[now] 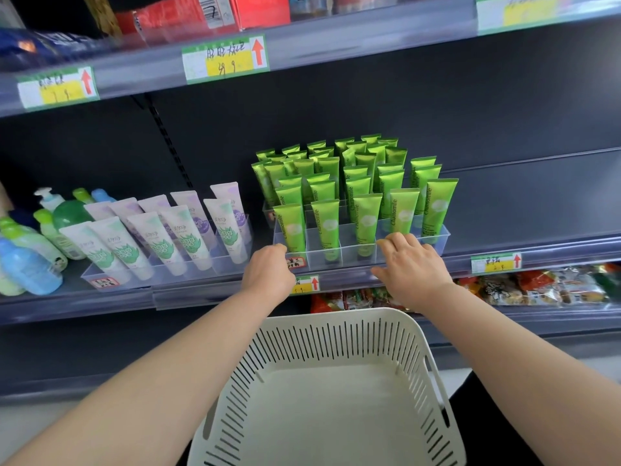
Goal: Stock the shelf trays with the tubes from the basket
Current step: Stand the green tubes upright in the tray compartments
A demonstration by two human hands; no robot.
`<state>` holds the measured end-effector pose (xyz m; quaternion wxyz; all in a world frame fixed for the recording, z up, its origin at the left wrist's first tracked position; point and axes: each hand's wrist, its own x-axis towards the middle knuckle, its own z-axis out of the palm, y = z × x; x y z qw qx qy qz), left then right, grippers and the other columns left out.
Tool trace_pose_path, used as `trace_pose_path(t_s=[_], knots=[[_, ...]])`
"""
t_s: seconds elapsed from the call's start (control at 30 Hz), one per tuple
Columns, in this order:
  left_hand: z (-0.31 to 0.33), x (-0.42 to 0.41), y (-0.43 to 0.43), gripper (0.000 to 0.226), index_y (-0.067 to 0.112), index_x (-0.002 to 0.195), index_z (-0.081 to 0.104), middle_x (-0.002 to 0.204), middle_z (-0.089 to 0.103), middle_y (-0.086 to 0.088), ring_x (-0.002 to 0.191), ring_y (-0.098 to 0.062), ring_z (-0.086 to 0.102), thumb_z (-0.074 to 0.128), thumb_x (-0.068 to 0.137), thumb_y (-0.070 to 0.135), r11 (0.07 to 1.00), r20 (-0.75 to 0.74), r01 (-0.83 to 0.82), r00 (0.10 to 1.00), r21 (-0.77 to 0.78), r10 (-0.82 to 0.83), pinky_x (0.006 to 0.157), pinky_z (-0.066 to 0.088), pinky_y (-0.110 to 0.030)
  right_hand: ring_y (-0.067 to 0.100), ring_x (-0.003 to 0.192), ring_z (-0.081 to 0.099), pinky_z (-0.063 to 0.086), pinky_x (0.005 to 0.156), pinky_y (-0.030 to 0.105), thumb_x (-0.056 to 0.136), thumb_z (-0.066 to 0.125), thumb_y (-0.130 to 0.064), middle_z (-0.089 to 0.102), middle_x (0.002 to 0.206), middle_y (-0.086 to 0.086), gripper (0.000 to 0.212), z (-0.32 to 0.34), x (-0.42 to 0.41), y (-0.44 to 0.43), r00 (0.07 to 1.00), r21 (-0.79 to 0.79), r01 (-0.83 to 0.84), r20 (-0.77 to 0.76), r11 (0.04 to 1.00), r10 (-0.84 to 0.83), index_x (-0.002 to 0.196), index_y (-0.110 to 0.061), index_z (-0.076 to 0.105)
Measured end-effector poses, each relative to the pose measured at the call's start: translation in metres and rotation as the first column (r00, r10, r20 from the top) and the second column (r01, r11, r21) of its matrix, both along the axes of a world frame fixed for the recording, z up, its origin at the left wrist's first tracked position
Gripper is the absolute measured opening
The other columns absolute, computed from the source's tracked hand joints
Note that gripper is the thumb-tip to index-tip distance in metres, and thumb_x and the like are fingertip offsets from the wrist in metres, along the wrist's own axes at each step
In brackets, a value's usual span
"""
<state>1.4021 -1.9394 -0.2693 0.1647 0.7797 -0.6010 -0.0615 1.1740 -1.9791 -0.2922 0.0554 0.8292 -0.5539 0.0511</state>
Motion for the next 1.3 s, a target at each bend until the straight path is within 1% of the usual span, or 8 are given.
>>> trace_pose_path(t_s=[0.17, 0.27, 0.4, 0.57, 0.73, 0.93, 1.13, 1.3], knots=[[-0.01, 0.008, 0.003, 0.046, 0.01, 0.132, 0.052, 0.128, 0.053, -0.01, 0.11, -0.028, 0.055, 0.054, 0.087, -0.001, 0.994, 0.095, 0.105, 0.99, 0.001, -0.105, 0.08, 0.047, -0.035, 0.022, 0.122, 0.039, 0.041, 0.092, 0.038, 0.095, 0.038, -0.051, 0.041, 0.133, -0.001, 0.056, -0.005, -0.003, 0.001, 1.0, -0.033, -0.01, -0.007, 0.999, 0.01, 0.14, -0.019, 0.034], [-0.024, 0.002, 0.009, 0.071, 0.018, 0.149, 0.026, 0.154, 0.02, -0.019, 0.133, -0.034, 0.039, 0.053, 0.087, -0.003, 0.991, 0.108, 0.082, 0.99, 0.105, -0.093, 0.092, 0.047, -0.039, 0.023, 0.126, 0.035, 0.037, 0.095, 0.039, 0.095, 0.037, -0.053, 0.036, 0.14, -0.001, 0.062, -0.011, -0.003, 0.002, 0.999, -0.052, -0.005, -0.032, 0.999, 0.004, 0.148, -0.023, 0.023], [-0.033, -0.008, 0.013, 0.083, 0.024, 0.153, 0.008, 0.158, 0.0, -0.022, 0.142, -0.036, 0.023, 0.055, 0.09, 0.0, 0.988, 0.115, 0.053, 0.991, 0.143, -0.07, 0.099, 0.043, -0.039, 0.024, 0.13, 0.033, 0.033, 0.098, 0.039, 0.095, 0.038, -0.053, 0.033, 0.143, 0.001, 0.065, -0.018, -0.003, 0.003, 0.999, -0.078, 0.002, -0.05, 0.997, -0.006, 0.149, -0.022, 0.021], [-0.032, -0.012, 0.014, 0.081, 0.026, 0.153, 0.009, 0.159, 0.0, -0.021, 0.142, -0.034, 0.024, 0.055, 0.09, 0.001, 0.992, 0.085, 0.016, 0.996, 0.127, -0.027, 0.099, 0.043, -0.039, 0.024, 0.129, 0.034, 0.034, 0.098, 0.04, 0.094, 0.04, -0.053, 0.035, 0.142, 0.002, 0.064, -0.021, -0.004, 0.003, 0.999, -0.104, -0.003, -0.043, 0.995, -0.002, 0.148, -0.021, 0.024], [-0.032, -0.017, 0.014, 0.086, 0.027, 0.154, 0.007, 0.16, -0.005, -0.016, 0.136, -0.034, 0.039, 0.057, 0.088, 0.001, 0.991, 0.014, -0.003, 1.0, 0.136, 0.001, 0.089, 0.048, -0.036, 0.025, 0.127, 0.036, 0.036, 0.097, 0.04, 0.094, 0.042, -0.052, 0.038, 0.14, 0.003, 0.062, -0.022, -0.004, 0.002, 1.0, -0.11, -0.007, -0.024, 0.994, 0.004, 0.146, -0.021, 0.029], [-0.032, -0.021, 0.013, 0.088, 0.026, 0.154, 0.005, 0.16, -0.007, -0.017, 0.13, -0.036, 0.044, 0.055, 0.086, -0.001, 0.989, 0.054, 0.015, 0.998, 0.149, -0.023, 0.083, 0.048, -0.035, 0.027, 0.122, 0.04, 0.038, 0.093, 0.041, 0.092, 0.046, -0.051, 0.043, 0.135, 0.005, 0.061, -0.023, -0.008, -0.001, 1.0, -0.123, 0.011, -0.012, 0.992, -0.012, 0.142, -0.019, 0.035], [-0.031, -0.039, 0.007, 0.093, 0.029, 0.153, 0.003, 0.16, -0.009, -0.015, 0.131, -0.035, 0.043, 0.056, 0.084, -0.004, 0.984, 0.052, 0.033, 0.998, 0.175, -0.042, 0.084, 0.051, -0.036, 0.028, 0.12, 0.042, 0.039, 0.091, 0.043, 0.09, 0.05, -0.05, 0.046, 0.132, 0.006, 0.059, -0.023, -0.023, -0.004, 0.998, -0.125, 0.059, 0.015, 0.99, -0.058, 0.138, -0.018, 0.04], [-0.03, -0.056, 0.0, 0.094, 0.03, 0.153, 0.004, 0.16, -0.007, -0.015, 0.129, -0.035, 0.045, 0.058, 0.083, -0.004, 0.981, 0.075, 0.052, 0.995, 0.185, -0.067, 0.074, 0.048, -0.032, 0.028, 0.117, 0.044, 0.04, 0.091, 0.043, 0.09, 0.049, -0.051, 0.048, 0.128, 0.006, 0.056, -0.021, -0.039, -0.008, 0.995, -0.128, 0.099, 0.017, 0.987, -0.097, 0.135, -0.018, 0.042]])
